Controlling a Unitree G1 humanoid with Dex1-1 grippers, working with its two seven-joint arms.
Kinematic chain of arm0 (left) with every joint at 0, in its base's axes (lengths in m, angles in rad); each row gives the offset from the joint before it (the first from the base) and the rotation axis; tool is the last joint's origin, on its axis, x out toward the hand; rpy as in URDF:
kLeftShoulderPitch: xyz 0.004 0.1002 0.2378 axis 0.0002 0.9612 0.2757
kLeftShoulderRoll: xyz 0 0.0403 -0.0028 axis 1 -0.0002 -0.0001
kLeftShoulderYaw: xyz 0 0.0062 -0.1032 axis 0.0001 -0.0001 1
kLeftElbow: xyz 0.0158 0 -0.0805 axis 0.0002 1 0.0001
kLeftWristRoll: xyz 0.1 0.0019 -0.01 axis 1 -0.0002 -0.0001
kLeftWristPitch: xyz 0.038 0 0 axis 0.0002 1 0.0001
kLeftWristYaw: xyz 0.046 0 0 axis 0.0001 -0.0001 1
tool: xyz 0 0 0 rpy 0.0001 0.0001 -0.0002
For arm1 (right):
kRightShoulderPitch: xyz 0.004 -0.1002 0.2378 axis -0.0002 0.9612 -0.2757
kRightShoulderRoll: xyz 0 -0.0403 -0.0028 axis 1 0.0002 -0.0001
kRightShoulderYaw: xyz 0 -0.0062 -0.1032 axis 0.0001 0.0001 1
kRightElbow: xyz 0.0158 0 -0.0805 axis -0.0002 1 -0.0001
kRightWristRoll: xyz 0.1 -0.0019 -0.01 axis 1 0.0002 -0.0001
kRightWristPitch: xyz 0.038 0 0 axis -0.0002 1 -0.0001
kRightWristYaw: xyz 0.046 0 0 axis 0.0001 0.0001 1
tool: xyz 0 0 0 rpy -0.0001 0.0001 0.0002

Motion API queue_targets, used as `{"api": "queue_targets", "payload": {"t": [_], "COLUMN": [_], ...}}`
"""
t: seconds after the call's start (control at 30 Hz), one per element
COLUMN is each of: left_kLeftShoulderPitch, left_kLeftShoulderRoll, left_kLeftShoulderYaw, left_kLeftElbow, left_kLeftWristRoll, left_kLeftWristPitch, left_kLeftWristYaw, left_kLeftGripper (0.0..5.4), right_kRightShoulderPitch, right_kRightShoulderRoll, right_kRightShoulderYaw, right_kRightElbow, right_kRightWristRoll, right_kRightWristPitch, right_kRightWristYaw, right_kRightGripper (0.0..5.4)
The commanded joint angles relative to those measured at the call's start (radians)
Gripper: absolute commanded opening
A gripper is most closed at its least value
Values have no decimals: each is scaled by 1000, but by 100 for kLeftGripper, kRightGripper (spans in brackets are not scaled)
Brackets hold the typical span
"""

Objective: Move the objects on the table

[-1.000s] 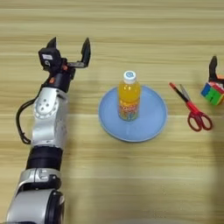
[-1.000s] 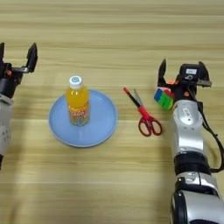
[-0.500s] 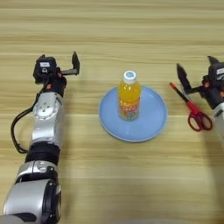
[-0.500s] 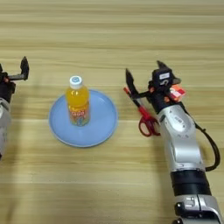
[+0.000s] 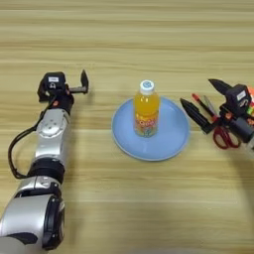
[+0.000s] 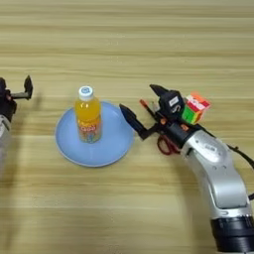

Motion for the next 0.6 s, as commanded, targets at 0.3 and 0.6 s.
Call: {"api": "queue_targets", "payload": {"t": [0.3,0.6], "left_kLeftShoulderPitch": [-32,-31], "left_kLeftShoulderRoll": [3,1], "left_kLeftShoulderYaw": [-3,-1], "left_kLeftElbow": [27,27], "left_kLeftWristRoll": [11,11], "left_kLeftWristPitch": [-21,-24], "left_kLeftWristYaw": [3,2], "left_kLeftGripper": [539,539], "right_kRightShoulderPitch": [-37,-125], "right_kRightShoulderRoll": [24,89], "right_kRightShoulderYaw": [125,167], "right_kRightElbow": [13,157], "right_kRightWristRoll": [39,-28], "right_kRightWristPitch": [107,80], "right_kRightWristYaw": [90,57], "right_kRightGripper": [540,540]}}
